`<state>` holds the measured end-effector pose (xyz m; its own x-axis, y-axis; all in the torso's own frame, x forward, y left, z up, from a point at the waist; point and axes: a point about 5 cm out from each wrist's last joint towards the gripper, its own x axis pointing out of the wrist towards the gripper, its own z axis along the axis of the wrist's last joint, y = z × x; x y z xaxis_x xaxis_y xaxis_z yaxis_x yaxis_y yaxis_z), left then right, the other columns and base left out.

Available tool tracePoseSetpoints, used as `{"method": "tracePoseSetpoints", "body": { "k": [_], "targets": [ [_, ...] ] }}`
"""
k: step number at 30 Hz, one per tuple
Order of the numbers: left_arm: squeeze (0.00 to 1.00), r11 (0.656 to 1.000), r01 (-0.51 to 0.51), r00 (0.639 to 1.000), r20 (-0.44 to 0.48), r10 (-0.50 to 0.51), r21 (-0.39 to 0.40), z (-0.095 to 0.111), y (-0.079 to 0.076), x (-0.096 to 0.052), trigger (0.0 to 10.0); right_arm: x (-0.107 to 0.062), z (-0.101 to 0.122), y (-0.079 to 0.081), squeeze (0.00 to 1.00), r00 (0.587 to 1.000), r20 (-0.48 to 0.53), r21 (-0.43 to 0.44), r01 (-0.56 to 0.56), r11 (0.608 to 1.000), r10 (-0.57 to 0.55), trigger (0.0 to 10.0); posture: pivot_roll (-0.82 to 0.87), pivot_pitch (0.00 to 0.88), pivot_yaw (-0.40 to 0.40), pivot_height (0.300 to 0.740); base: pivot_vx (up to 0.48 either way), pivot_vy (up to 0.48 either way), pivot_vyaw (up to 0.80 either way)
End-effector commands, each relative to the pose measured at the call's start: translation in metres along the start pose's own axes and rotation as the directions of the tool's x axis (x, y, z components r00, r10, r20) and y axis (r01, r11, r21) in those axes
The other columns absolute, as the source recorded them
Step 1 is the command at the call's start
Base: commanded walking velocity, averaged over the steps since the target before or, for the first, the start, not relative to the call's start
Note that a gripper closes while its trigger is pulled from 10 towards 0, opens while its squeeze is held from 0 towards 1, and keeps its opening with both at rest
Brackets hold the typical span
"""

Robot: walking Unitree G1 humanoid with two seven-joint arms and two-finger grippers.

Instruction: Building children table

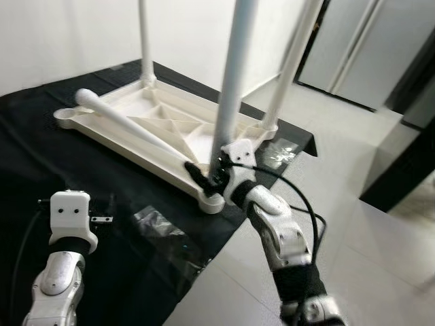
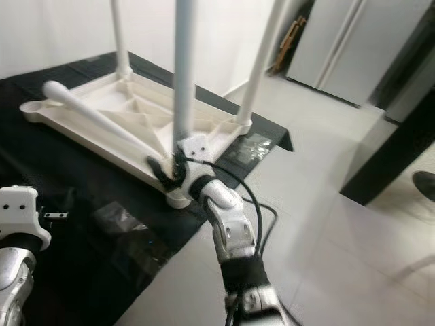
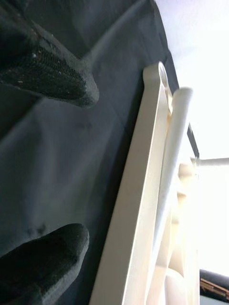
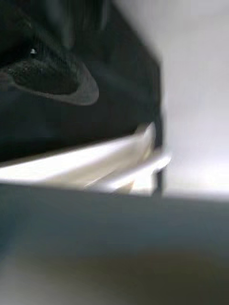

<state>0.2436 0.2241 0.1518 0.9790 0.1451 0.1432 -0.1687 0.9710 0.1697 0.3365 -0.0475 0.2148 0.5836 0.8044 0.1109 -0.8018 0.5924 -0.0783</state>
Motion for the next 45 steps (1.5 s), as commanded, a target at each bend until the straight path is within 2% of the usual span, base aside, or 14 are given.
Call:
{"method": "tracePoseSetpoints", "body": {
  "k": [1,3,4,8,19,20,21,36,38,40,41,42,43,45],
  "targets": [
    [0.0,1.0,0.005,1.0,-0.002,-0.005,0.005,-0.001,-0.002,0.0,10.0,0.002,0.002,0.005,1.0,0.995,0.015,-0.004,-0.094,0.996,0.094,10.0,-0.03,0.086,-0.131,0.74,0.0,0.0,0.0],
    [0.0,1.0,0.004,1.0,-0.002,-0.004,0.004,-0.001,-0.003,-0.001,10.0,-0.002,0.005,0.002,1.0,0.977,-0.03,-0.071,-0.212,0.975,0.21,10.0,-0.03,0.088,-0.133,0.74,0.0,0.0,0.0],
    [0.0,1.0,0.003,1.0,-0.002,-0.003,0.003,-0.002,-0.003,-0.001,10.0,-0.006,0.004,-0.008,0.0,0.949,-0.11,-0.122,-0.308,0.943,0.296,10.0,-0.02,0.088,-0.135,0.74,0.0,0.0,0.0],
    [0.0,1.0,0.001,1.0,-0.002,-0.001,0.001,-0.001,-0.003,-0.002,10.0,-0.017,0.004,-0.027,0.0,0.885,-0.234,-0.176,-0.445,0.878,0.402,10.0,-0.01,0.094,-0.136,0.74,0.0,0.0,0.0],
    [0.0,1.0,-0.004,1.0,-0.003,0.004,0.001,0.001,-0.003,-0.007,10.0,-0.014,0.031,-0.053,0.0,0.865,-0.209,-0.153,-0.49,0.858,0.457,10.0,0.01,0.116,-0.136,0.74,0.0,0.0,0.0],
    [0.0,1.0,-0.003,1.0,-0.005,0.003,0.001,0.001,-0.003,-0.008,10.0,-0.014,0.031,-0.054,0.0,0.854,-0.215,-0.146,-0.508,0.849,0.474,3.6,0.01,0.117,-0.135,0.74,0.0,0.0,0.0],
    [0.0,1.0,-0.002,1.0,-0.008,0.002,0.002,0.0,-0.003,-0.009,10.0,-0.015,0.029,-0.054,0.0,0.84,-0.23,-0.138,-0.529,0.838,0.492,0.0,0.01,0.118,-0.133,0.74,0.0,0.0,0.0],
    [0.0,1.0,0.001,1.0,-0.013,-0.001,0.003,-0.001,-0.003,-0.01,10.0,-0.023,0.024,-0.062,0.0,0.812,-0.25,-0.124,-0.567,0.814,0.527,0.0,0.0,0.112,-0.127,0.74,0.0,0.0,0.0],
    [0.0,1.0,0.004,1.0,-0.014,-0.004,0.002,-0.001,-0.003,-0.01,10.0,-0.027,0.013,-0.066,0.0,0.902,-0.229,-0.14,-0.402,0.905,0.366,0.0,-0.02,0.109,-0.132,0.74,0.0,0.0,0.0],
    [0.0,1.0,0.004,1.0,-0.014,-0.004,0.002,-0.001,-0.003,-0.01,10.0,-0.027,0.013,-0.066,0.0,0.902,-0.229,-0.14,-0.402,0.905,0.366,0.0,-0.02,0.109,-0.132,0.74,0.0,0.0,0.0],
    [0.0,1.0,0.005,1.0,-0.014,-0.005,0.003,-0.001,-0.002,-0.01,10.0,-0.022,-0.002,-0.062,0.0,0.962,-0.196,-0.097,-0.212,0.972,0.19,0.0,-0.03,0.111,-0.134,0.74,0.0,0.0,0.0],
    [0.0,1.0,0.005,1.0,-0.014,-0.005,0.003,-0.001,-0.002,-0.01,10.0,-0.022,-0.002,-0.062,0.0,0.962,-0.196,-0.097,-0.212,0.972,0.19,0.0,-0.03,0.111,-0.134,0.74,0.0,0.0,0.0],
    [0.0,1.0,0.004,1.0,-0.014,-0.004,0.005,-0.001,-0.001,-0.009,10.0,-0.019,-0.023,-0.06,0.0,0.962,-0.156,-0.054,0.219,0.974,-0.225,0.0,-0.04,0.114,-0.126,0.74,0.0,0.0,0.0],
    [0.0,1.0,0.003,1.0,-0.013,-0.003,0.006,0.0,0.0,-0.008,10.0,-0.025,-0.053,-0.032,0.0,0.906,-0.19,0.058,0.395,0.917,-0.378,0.0,-0.05,0.122,-0.103,0.74,0.0,0.0,0.0]
  ]
}}
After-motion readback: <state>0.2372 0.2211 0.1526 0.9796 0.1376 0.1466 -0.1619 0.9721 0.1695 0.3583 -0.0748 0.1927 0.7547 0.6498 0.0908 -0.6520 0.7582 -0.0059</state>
